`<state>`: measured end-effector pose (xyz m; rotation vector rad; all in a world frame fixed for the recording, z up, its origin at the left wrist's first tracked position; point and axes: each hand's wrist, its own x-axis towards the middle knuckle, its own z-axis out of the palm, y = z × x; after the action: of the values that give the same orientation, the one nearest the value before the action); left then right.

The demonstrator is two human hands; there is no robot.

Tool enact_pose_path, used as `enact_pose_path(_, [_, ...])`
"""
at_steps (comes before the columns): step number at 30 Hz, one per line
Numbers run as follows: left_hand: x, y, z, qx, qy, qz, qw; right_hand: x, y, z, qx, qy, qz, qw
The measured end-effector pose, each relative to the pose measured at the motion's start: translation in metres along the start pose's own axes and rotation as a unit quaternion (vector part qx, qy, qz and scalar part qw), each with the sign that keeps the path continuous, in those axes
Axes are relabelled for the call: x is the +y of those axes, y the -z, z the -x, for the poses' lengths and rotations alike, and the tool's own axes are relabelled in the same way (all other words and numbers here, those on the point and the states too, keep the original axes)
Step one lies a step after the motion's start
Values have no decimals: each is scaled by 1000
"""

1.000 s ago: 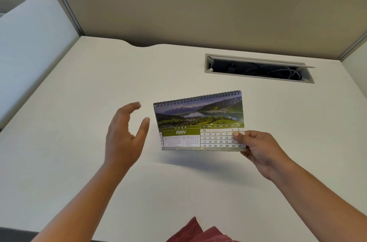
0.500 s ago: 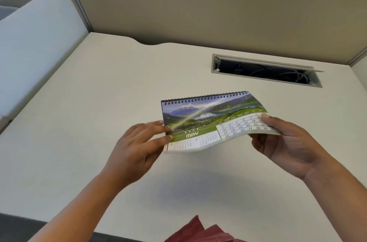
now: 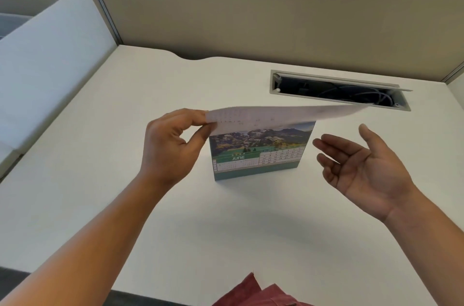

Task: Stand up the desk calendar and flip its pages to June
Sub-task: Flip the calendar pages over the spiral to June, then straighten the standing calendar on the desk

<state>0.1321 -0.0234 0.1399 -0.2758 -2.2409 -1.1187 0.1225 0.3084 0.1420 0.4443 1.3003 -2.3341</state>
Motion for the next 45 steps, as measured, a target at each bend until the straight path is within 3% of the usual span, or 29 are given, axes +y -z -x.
enact_pose_path(9, [-3,-12,-23,44,49,-24,998,7,-1,-3,25,-11,51,998])
enact_pose_path(12, [-11,-22,-34,33,135,-28,990,11,-1,-5,59,7,134,989])
enact_pose_path(16, [-26,-36,-45,25,280,8,960,17,-1,-12,141,72,330,931])
enact_pose_path(18, [-28,-38,-40,40,251,-41,966,19,-1,-19,161,94,361,914])
enact_pose_path(20, [-30,-40,-31,35,143,-90,985,20,0,-28,181,119,373,902])
enact_pose_path(22, [-33,-42,-22,-17,69,-96,993,20,1,-40,204,140,373,894])
enact_pose_path(25, [-40,-48,-10,-95,61,-118,987,17,1,-57,216,148,371,891])
enact_pose_path(28, [-45,-53,-2,-89,116,-85,986,16,-3,-68,188,148,374,896])
enact_pose_path(32, [-42,-59,9,-7,227,-41,973,16,-5,-80,189,170,376,891])
enact_pose_path(34, [-41,-60,17,9,325,-19,945,16,-2,-86,203,172,362,893])
enact_pose_path(38, [-39,-65,18,-40,493,121,861,19,0,-96,208,178,367,889])
enact_pose_path(41, [-37,-66,9,-34,522,161,837,22,-1,-102,194,181,366,892])
enact_pose_path(45, [-35,-65,1,-19,521,159,838,24,-1,-104,184,183,364,894])
